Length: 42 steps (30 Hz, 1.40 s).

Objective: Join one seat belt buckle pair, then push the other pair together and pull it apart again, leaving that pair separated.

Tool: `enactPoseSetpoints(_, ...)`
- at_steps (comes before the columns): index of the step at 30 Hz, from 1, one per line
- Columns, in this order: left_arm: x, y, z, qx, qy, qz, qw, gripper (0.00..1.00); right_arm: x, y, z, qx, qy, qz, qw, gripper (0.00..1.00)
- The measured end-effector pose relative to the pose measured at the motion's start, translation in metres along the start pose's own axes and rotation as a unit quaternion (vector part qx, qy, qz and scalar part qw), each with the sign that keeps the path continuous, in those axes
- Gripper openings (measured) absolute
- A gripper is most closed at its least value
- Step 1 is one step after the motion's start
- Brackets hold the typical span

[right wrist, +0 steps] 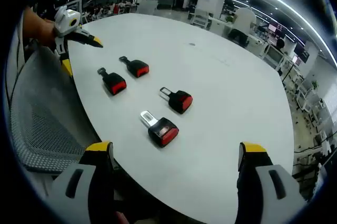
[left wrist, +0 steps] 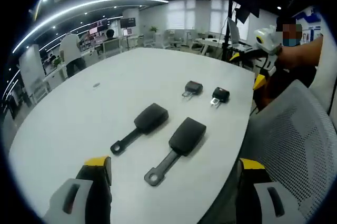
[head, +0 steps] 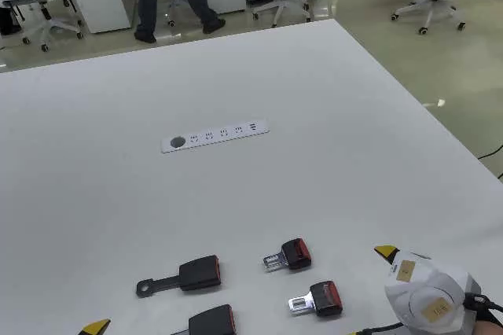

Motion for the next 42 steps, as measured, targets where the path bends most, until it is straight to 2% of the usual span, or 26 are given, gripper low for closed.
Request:
enactPoseSetpoints(5,-0.005,-0.004,0.0,-0.001,-0.005,-0.001,1.0,1.0,0.0,0.0,0.001,-0.003,0.001,-0.001,1.0,1.0)
enactPoseSetpoints(7,-0.003,-0.002,0.0,0.0,-0.007,-0.003,1.0,1.0,0.001,0.0,0.0,-0.005,0.003,0.001,1.0,1.0)
enactPoseSetpoints(14,-0.005,-0.005,0.0,0.006,0.0,-0.01,0.9999,1.0,-0.004,0.001,-0.001,-0.004,-0.003,0.002,1.0,1.0)
enactPoseSetpoints(21,-0.008,-0.005,-0.001,0.01,0.001,-0.014,0.9998,1.0,-0.002,0.0,-0.002,-0.002,-0.004,0.001,1.0,1.0)
enactPoseSetpoints(32,-0.009,-0.009,-0.003,0.013,0.002,-0.002,0.9999,1.0,0.002,-0.001,0.001,0.006,-0.004,-0.008,0.9999,1.0)
enactPoseSetpoints(35,-0.006,-0.006,-0.004,0.01,0.001,0.007,0.9999,1.0,0.004,0.0,0.003,0.009,-0.004,-0.013,0.9999,1.0)
enactPoseSetpoints(42,-0.006,-0.003,-0.004,0.003,-0.008,0.021,0.9997,1.0,0.006,-0.002,0.008,0.013,-0.004,-0.013,0.9998,1.0)
Point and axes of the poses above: the centre of the closed fingertips' face, and the gripper's own axes: z roughly forward along the fingers, y roughly to its right, x roughly out of its top, the point moved 9 cm from there along -z, roughly backward along the fingers, and after that the axes turned 14 degrees about y, right-handed, at the moved point
